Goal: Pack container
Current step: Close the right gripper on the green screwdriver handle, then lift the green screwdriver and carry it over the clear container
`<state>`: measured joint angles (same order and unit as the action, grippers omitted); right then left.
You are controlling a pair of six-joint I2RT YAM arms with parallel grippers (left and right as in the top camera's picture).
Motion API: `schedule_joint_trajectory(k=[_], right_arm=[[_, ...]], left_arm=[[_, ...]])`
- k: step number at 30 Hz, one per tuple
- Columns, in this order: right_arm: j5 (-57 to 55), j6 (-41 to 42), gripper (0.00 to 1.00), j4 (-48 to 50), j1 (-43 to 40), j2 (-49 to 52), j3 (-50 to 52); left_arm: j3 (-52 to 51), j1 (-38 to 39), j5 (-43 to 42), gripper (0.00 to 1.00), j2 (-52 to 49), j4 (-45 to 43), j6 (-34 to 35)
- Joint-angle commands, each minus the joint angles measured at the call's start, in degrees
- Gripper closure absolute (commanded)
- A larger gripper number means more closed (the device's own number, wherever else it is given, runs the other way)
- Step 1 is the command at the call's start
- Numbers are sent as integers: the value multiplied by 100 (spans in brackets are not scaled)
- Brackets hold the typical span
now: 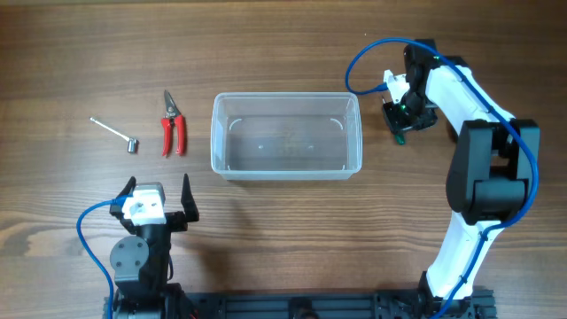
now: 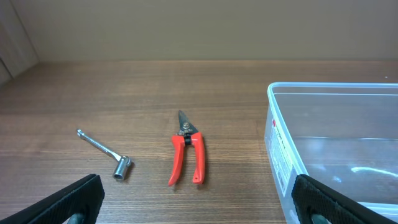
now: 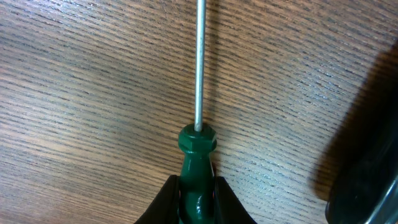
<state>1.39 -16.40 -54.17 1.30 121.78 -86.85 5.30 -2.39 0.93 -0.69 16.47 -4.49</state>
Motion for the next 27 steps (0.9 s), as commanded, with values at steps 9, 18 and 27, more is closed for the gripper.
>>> schedule_joint_trajectory(k=[9, 18, 27], right_arm=[[-81, 9, 96, -70, 9, 57, -85], [-79, 55, 96, -68, 9, -94, -122], [-81, 162, 96, -306, 7, -435, -643]], left_arm=[[-20, -35, -70, 0, 52, -15, -129], [-20, -35, -70, 0, 52, -15, -129], [-20, -35, -70, 0, 52, -15, -127]])
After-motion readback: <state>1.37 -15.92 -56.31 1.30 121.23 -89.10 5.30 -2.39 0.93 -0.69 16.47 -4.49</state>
